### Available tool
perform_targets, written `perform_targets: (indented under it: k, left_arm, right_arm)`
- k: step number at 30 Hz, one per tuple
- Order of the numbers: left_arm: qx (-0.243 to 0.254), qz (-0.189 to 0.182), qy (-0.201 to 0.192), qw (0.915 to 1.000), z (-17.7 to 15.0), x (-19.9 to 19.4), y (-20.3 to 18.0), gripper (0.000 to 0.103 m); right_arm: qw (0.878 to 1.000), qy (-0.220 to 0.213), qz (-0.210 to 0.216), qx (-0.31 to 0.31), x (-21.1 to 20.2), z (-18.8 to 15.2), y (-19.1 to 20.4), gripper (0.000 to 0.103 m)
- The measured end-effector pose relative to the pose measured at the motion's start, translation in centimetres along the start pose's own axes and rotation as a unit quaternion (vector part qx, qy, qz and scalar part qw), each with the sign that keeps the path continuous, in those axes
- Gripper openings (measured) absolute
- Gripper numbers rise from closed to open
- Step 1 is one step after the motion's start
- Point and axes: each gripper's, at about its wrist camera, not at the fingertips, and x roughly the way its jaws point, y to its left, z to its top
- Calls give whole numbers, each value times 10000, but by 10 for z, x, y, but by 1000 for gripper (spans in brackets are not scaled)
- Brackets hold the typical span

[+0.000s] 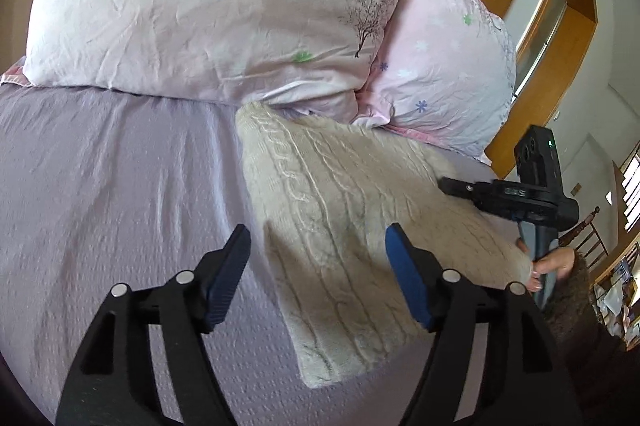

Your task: Fold small clothes

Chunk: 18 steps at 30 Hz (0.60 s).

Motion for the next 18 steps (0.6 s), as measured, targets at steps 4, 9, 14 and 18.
perform_targets:
  k: [4,9,14,18]
  left_arm:
    - [26,52,96,9999,-6,3,0,71]
    - [37,54,22,10000,-6,1,0,73]
    - [400,-124,-724,9965,-1,-36,-20,71]
    - [1543,-347,-817,9840,-9,-43,-81,74]
  right_arm:
    - [9956,-563,-745,88,-8,20,-4,10]
    - [9944,-313,-1005,123,-1,14,-9,13]
    - [9928,-1180,-202,4,-82,-14,14,33]
    - [9923,-1064,-62,-636,-96,-47,50,33]
